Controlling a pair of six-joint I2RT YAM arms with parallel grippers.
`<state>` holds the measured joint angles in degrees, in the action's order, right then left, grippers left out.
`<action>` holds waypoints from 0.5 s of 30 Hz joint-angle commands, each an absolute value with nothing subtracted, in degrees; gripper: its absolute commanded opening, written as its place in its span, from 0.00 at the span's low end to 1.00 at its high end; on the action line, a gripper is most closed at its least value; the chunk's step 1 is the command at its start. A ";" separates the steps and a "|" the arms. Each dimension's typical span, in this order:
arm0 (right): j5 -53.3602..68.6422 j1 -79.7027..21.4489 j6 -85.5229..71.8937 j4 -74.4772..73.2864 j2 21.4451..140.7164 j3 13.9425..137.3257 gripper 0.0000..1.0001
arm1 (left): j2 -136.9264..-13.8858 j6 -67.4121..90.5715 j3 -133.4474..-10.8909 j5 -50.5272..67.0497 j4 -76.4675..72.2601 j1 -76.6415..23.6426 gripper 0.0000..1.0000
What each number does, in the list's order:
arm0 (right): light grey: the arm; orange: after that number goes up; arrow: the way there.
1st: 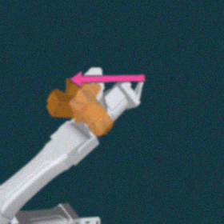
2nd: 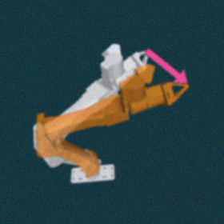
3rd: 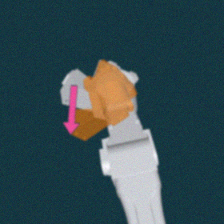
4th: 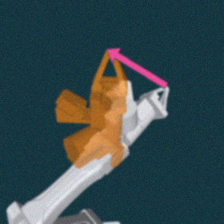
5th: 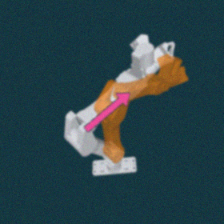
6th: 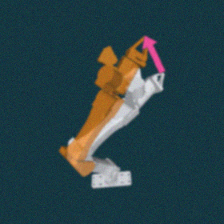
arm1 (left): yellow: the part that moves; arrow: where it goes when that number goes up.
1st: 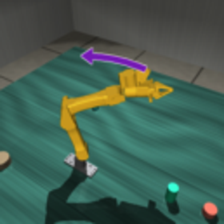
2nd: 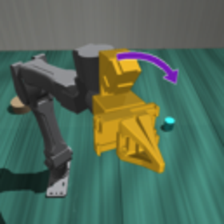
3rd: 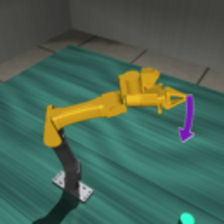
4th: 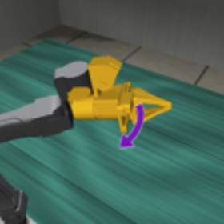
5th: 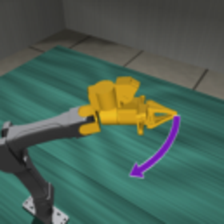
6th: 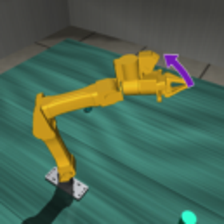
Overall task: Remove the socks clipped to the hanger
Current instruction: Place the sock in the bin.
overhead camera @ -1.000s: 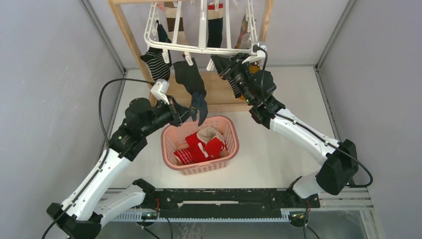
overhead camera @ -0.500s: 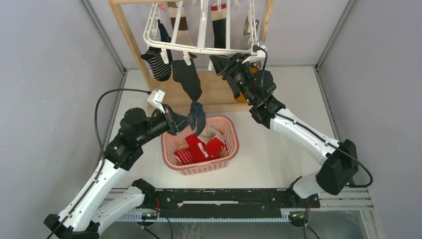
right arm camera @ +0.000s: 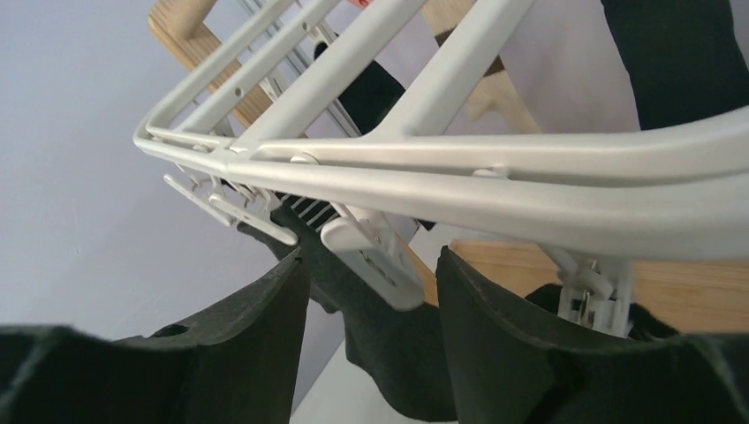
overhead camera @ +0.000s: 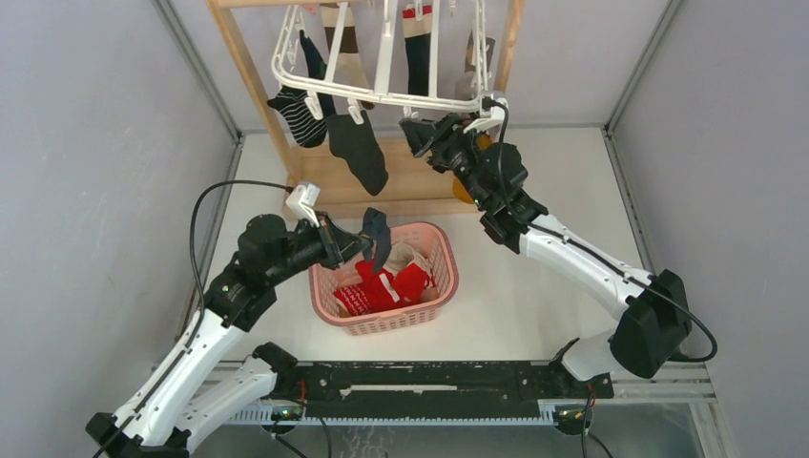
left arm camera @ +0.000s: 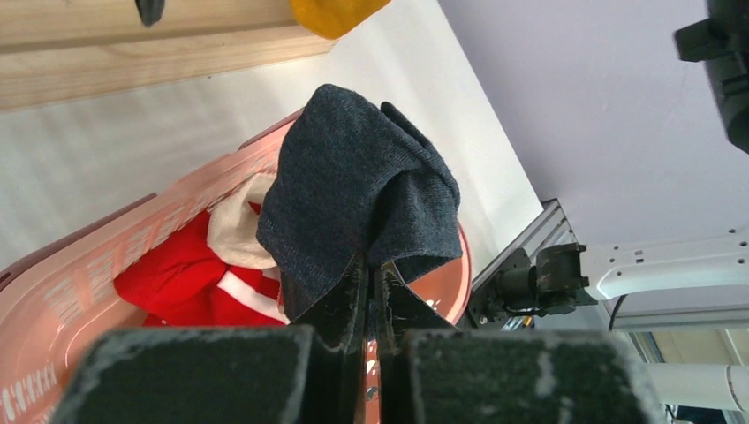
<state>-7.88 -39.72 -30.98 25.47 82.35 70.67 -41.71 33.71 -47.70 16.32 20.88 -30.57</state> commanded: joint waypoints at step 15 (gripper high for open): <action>-6.08 -39.46 -32.79 24.94 72.07 58.66 0.62 | -40.52 33.67 -41.99 9.09 28.64 -30.19 0.23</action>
<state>-6.94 -39.62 -31.88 25.45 74.78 60.71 -41.43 34.09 -43.24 11.27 27.66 -30.57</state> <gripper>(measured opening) 0.622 0.196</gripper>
